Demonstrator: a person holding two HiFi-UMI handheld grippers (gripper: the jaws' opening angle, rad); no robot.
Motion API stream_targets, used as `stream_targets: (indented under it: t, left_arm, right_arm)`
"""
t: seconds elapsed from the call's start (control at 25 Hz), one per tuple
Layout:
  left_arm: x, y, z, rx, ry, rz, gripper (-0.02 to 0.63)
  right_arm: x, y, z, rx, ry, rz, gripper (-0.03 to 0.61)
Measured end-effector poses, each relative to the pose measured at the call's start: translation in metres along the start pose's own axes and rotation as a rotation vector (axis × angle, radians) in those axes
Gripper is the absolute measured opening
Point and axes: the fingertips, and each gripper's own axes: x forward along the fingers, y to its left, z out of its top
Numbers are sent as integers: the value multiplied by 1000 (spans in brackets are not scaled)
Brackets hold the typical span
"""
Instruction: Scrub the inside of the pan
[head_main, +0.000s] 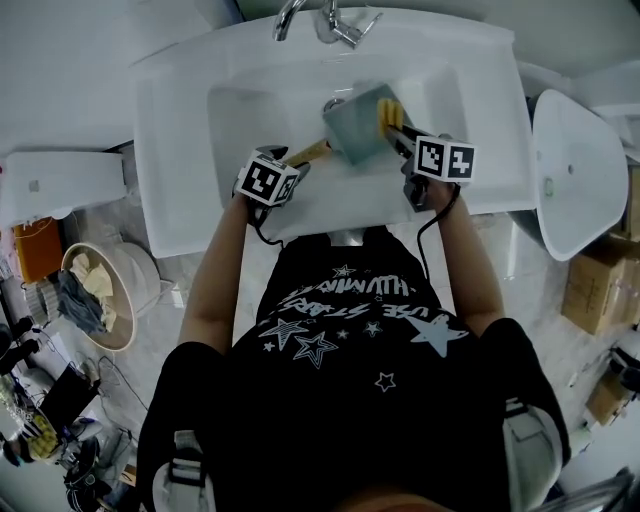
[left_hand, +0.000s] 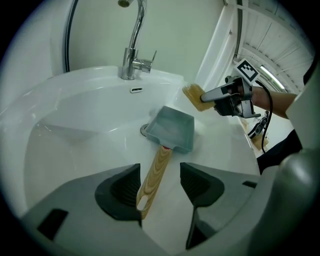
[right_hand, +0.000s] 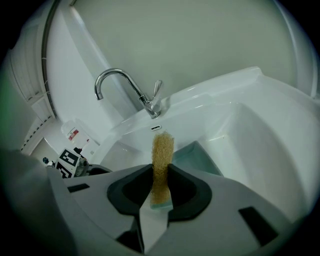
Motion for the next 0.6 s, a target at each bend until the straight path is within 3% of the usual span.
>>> stream_targets:
  t: [0.28, 0.6]
  left_arm:
    - [19, 13, -15, 11, 78, -28, 233]
    - [29, 13, -21, 31, 122, -46, 213]
  right_arm:
    - [15, -9, -3, 13, 20, -64, 87]
    - [18, -17, -7, 32, 36, -80, 87]
